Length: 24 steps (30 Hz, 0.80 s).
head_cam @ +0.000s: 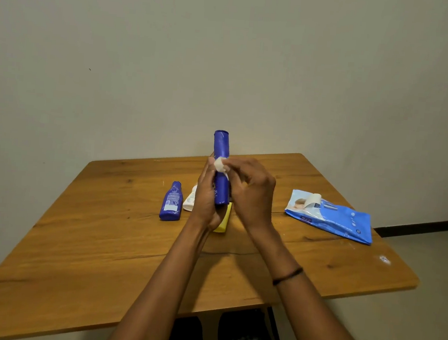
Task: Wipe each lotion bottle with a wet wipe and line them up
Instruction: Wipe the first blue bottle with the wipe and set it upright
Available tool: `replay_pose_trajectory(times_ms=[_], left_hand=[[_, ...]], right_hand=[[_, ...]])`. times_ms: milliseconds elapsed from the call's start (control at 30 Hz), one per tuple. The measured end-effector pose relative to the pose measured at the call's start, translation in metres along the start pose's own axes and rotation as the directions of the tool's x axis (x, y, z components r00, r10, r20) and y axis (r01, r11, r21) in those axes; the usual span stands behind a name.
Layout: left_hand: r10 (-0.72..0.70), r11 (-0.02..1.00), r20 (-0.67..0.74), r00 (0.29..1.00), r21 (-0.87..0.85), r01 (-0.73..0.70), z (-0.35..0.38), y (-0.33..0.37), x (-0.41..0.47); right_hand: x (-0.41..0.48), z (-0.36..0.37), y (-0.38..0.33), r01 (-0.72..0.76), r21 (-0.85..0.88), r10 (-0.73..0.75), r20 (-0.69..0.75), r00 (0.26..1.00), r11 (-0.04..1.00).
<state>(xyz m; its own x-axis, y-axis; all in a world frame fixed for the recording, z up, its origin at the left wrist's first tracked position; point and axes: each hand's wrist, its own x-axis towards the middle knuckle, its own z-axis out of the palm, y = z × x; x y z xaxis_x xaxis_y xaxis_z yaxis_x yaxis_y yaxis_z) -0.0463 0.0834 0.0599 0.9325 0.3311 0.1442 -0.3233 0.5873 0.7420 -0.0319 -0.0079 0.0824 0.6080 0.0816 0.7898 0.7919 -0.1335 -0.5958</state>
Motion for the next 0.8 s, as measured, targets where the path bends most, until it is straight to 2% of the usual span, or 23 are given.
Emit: replay_pose_trajectory(times_ms=[100,200,400,467,633,733,800], left_hand=[[0.004,0.997,0.008,1.000,0.077,-0.005,0.004,-0.002,-0.002],[-0.023,0.998,-0.019,1.000,0.056,0.024,0.006,-0.004,-0.001],[-0.058,0.978,-0.023,0.998,-0.201,0.053,0.009,0.000,0.000],[-0.099,0.973,-0.049,0.994,-0.215,0.087,0.005,0.001,0.001],[-0.157,0.980,-0.115,0.981,-0.138,0.140,0.006,0.003,0.001],[-0.129,0.988,-0.158,0.979,-0.101,0.114,0.012,0.001,0.002],[-0.094,0.994,-0.169,0.981,-0.079,0.082,0.014,-0.001,0.003]], right_hand=[[0.043,0.003,0.003,-0.014,-0.007,0.014,-0.007,1.000,1.000],[0.060,0.009,0.005,-0.024,-0.025,0.025,0.017,1.000,0.999],[0.009,0.011,0.007,-0.004,-0.002,0.004,0.045,0.999,1.000],[-0.014,0.009,0.007,0.014,-0.014,-0.013,0.062,0.998,1.000],[-0.055,-0.002,0.014,0.208,-0.092,-0.201,0.077,0.976,0.974],[-0.061,-0.008,0.023,0.378,-0.223,-0.360,0.119,0.926,0.899],[-0.059,-0.012,0.030,0.438,-0.276,-0.416,0.137,0.899,0.856]])
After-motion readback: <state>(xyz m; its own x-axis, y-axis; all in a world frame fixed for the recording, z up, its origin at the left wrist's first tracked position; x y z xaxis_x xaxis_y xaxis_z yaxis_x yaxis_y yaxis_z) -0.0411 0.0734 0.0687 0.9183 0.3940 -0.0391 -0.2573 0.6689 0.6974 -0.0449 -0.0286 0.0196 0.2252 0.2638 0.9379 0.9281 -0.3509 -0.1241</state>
